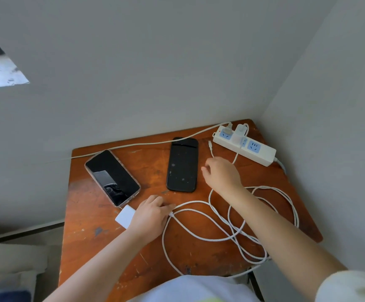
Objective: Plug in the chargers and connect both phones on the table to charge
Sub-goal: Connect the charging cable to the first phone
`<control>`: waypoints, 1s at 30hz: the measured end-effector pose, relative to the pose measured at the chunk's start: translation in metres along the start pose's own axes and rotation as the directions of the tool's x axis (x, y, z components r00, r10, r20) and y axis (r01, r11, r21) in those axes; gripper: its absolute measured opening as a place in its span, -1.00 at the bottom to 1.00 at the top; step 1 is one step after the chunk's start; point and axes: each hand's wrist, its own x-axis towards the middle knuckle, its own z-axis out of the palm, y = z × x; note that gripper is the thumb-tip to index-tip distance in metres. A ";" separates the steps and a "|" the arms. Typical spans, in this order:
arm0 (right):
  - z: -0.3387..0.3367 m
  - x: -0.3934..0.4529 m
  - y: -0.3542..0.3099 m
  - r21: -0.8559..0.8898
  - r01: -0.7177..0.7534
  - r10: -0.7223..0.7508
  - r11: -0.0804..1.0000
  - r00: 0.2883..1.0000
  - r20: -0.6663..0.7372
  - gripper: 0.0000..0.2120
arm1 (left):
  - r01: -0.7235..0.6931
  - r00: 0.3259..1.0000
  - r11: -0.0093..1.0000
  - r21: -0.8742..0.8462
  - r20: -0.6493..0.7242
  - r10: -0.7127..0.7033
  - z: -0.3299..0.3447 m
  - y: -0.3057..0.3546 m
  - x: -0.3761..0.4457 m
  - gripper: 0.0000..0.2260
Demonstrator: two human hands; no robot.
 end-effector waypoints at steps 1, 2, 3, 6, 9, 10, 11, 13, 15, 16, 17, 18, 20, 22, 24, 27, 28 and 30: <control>0.003 0.011 -0.005 0.006 0.021 -0.021 1.000 1.000 -0.006 -0.71 | -0.005 1.000 1.000 0.007 0.006 0.005 -0.001 0.000 0.000 -0.65; 0.007 0.022 -0.008 -0.016 0.004 -0.004 1.000 1.000 0.005 -0.67 | -0.010 1.000 1.000 0.012 0.011 0.010 -0.003 0.001 0.000 -0.66; 0.009 0.033 -0.009 -0.048 -0.040 0.041 0.998 0.999 0.017 -0.63 | -0.012 1.000 1.000 0.013 0.015 0.011 -0.004 0.000 -0.001 -0.66; 0.017 0.053 -0.006 -0.078 -0.196 0.198 0.977 0.980 0.016 -0.64 | 0.016 1.000 1.000 0.013 0.017 -0.016 -0.006 -0.004 -0.004 -0.66; 0.022 0.061 -0.001 -0.041 -0.267 0.268 0.963 0.963 0.032 -0.72 | 0.044 0.999 0.999 0.025 -0.010 -0.044 -0.014 -0.011 -0.002 -0.65; 0.022 0.062 0.000 -0.009 -0.282 0.282 0.959 0.958 0.048 -0.73 | 0.050 0.998 0.998 0.033 -0.032 -0.049 -0.017 -0.014 0.000 -0.65; 0.022 0.062 0.000 0.033 -0.300 0.298 0.953 0.952 0.065 -0.73 | 0.060 0.996 0.998 0.038 -0.061 -0.057 -0.020 -0.017 0.002 -0.65; 0.018 0.057 0.000 0.150 -0.317 0.310 0.936 0.948 0.073 -0.71 | 0.103 0.987 0.994 0.031 -0.126 -0.099 -0.025 -0.023 0.006 -0.65; 0.010 0.046 -0.006 0.258 -0.243 0.244 0.935 0.969 0.029 -0.71 | 0.177 0.969 0.984 -0.008 -0.173 -0.176 -0.029 -0.032 0.006 -0.64; 0.006 0.039 -0.011 0.288 -0.168 0.176 0.943 0.984 0.000 -0.72 | 0.214 0.959 0.977 -0.018 -0.186 -0.214 -0.032 -0.039 0.007 -0.63; 0.004 0.030 -0.018 0.299 -0.072 0.084 0.952 0.996 -0.028 -0.74 | 0.247 0.949 0.969 -0.008 -0.199 -0.243 -0.038 -0.049 0.007 -0.60; 0.002 0.021 -0.027 0.308 0.048 -0.029 0.950 0.997 -0.066 -0.76 | 0.276 0.942 0.961 0.023 -0.207 -0.265 -0.045 -0.060 0.007 -0.56; -0.001 0.001 -0.051 0.341 0.292 -0.259 0.894 0.956 -0.138 -0.84 | 0.305 0.946 0.941 0.145 -0.158 -0.282 -0.064 -0.087 0.009 -0.45; 0.001 -0.013 -0.077 0.355 0.442 -0.406 0.824 0.897 -0.175 -0.88 | 0.209 0.972 0.916 0.341 0.032 -0.233 -0.080 -0.107 0.012 -0.33; 0.012 -0.020 -0.098 0.310 0.512 -0.484 0.801 0.859 -0.167 -0.89 | 0.026 0.960 0.873 0.486 0.232 -0.158 -0.088 -0.113 0.016 -0.29; 0.033 -0.027 -0.114 0.271 0.459 -0.474 0.846 0.881 -0.013 -0.77 | -0.115 0.933 0.830 0.546 0.346 -0.099 -0.091 -0.111 0.025 -0.24; 0.037 -0.030 -0.116 0.238 0.444 -0.455 0.864 0.890 -0.010 -0.77 | -0.154 0.927 0.822 0.549 0.369 -0.073 -0.091 -0.109 0.029 -0.23; 0.038 -0.033 -0.116 0.189 0.422 -0.421 0.887 0.906 -0.047 -0.89 | -0.241 0.909 0.802 0.546 0.418 -0.012 -0.091 -0.107 0.036 -0.22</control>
